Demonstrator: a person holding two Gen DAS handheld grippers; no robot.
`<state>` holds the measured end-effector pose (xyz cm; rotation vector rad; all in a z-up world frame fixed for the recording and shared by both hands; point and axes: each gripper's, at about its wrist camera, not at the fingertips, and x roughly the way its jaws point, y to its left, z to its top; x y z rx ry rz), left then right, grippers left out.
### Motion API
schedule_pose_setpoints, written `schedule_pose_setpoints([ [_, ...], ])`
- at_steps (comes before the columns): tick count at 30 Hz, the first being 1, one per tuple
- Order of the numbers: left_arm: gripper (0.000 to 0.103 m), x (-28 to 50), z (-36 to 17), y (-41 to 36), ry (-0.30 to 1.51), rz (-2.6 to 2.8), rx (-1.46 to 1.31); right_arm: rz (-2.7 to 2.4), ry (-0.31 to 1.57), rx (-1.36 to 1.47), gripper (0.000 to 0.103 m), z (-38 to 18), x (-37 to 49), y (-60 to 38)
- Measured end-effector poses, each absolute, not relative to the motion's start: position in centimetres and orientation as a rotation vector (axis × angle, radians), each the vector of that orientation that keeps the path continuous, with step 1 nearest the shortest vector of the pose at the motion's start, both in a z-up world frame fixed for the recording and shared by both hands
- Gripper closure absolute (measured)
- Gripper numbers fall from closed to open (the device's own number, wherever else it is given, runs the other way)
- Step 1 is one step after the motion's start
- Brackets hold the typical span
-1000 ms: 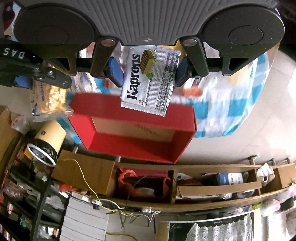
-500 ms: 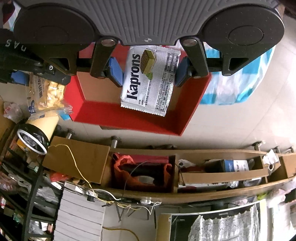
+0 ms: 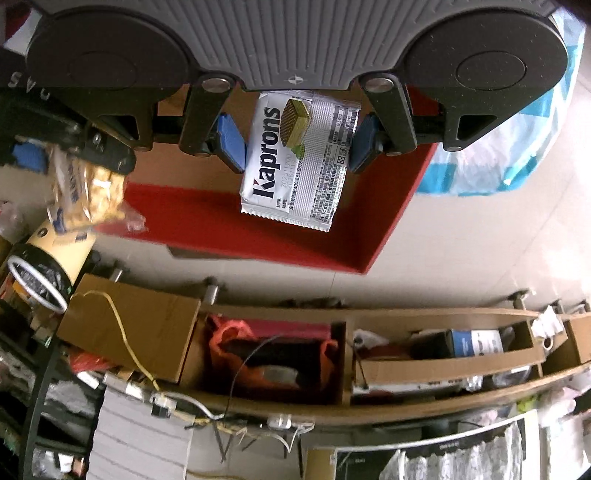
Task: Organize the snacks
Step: 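Carry both packets into the red box and open both grippers, then withdraw both tools from the red box toward the remaining snacks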
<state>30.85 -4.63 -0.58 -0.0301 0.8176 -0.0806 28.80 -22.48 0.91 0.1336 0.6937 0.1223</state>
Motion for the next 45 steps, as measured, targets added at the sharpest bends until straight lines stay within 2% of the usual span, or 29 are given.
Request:
schedule_pose_setpoints([
  [10,0.035,31.2,-1.4,-4.2,0.832,-0.065,-0.011,0.152,0.735,0.117,0.03,-1.1,30.4,-21.4],
  [15,0.03,31.2,-1.4,-4.5,0.82,-0.049,0.014,0.15,0.752,0.093,0.03,-1.7,30.8,-21.2],
  [21,0.027,31.1,-1.3,-4.5,0.822,-0.04,0.008,0.139,0.727,0.102,0.022,-1.3,30.7,-21.5],
  [26,0.024,30.8,-1.0,-4.7,0.814,-0.048,0.012,0.121,0.725,0.134,0.021,-1.0,30.8,-22.2],
  [30,0.024,30.3,-0.4,-4.8,0.812,-0.041,0.011,0.116,0.71,0.132,0.021,-0.3,30.4,-22.1],
  [34,0.018,29.5,0.9,-4.5,0.8,-0.028,0.013,0.12,0.698,0.132,0.021,0.8,29.8,-21.9],
  [45,0.01,26.1,3.5,-3.6,0.778,-0.014,0.011,0.126,0.679,0.132,0.02,4.3,26.7,-21.6],
])
